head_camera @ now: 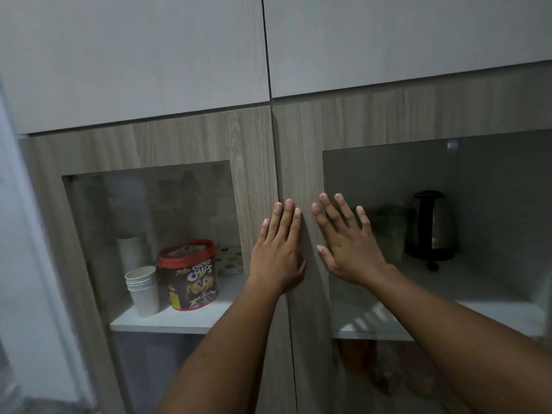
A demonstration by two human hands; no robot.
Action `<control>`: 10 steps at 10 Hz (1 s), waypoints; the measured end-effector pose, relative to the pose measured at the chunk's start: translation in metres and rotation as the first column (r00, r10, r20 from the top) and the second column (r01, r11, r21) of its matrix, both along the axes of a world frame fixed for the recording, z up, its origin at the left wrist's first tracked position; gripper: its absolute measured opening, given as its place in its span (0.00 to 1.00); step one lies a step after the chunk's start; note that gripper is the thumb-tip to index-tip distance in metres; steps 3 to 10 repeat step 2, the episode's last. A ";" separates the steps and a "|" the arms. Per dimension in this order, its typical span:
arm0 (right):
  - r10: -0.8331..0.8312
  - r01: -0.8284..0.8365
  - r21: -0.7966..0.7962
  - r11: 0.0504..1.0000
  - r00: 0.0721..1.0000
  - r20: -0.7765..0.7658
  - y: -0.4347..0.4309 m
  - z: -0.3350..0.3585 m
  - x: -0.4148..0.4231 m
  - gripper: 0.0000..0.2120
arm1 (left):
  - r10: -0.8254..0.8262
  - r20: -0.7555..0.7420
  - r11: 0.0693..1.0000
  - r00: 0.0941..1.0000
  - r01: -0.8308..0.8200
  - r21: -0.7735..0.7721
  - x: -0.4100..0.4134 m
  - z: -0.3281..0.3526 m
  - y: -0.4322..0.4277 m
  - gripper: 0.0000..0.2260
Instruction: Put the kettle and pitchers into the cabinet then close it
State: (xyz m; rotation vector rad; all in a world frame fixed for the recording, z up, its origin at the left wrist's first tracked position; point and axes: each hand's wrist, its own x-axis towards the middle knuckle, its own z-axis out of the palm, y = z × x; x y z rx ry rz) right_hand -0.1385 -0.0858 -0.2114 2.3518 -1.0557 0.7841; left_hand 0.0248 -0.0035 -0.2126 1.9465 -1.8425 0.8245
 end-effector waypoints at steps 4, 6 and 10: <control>-0.009 0.045 0.291 0.956 0.992 -0.126 0.053 0.041 -0.019 0.37 | -0.001 -0.072 0.973 0.997 0.018 0.229 -0.007 0.019 0.045 0.44; -0.009 0.045 0.291 0.956 0.992 -0.126 0.053 0.041 -0.019 0.37 | -0.001 -0.072 0.973 0.997 0.018 0.229 -0.007 0.019 0.045 0.44; -0.009 0.045 0.291 0.956 0.992 -0.126 0.053 0.041 -0.019 0.37 | -0.001 -0.072 0.973 0.997 0.018 0.229 -0.007 0.019 0.045 0.44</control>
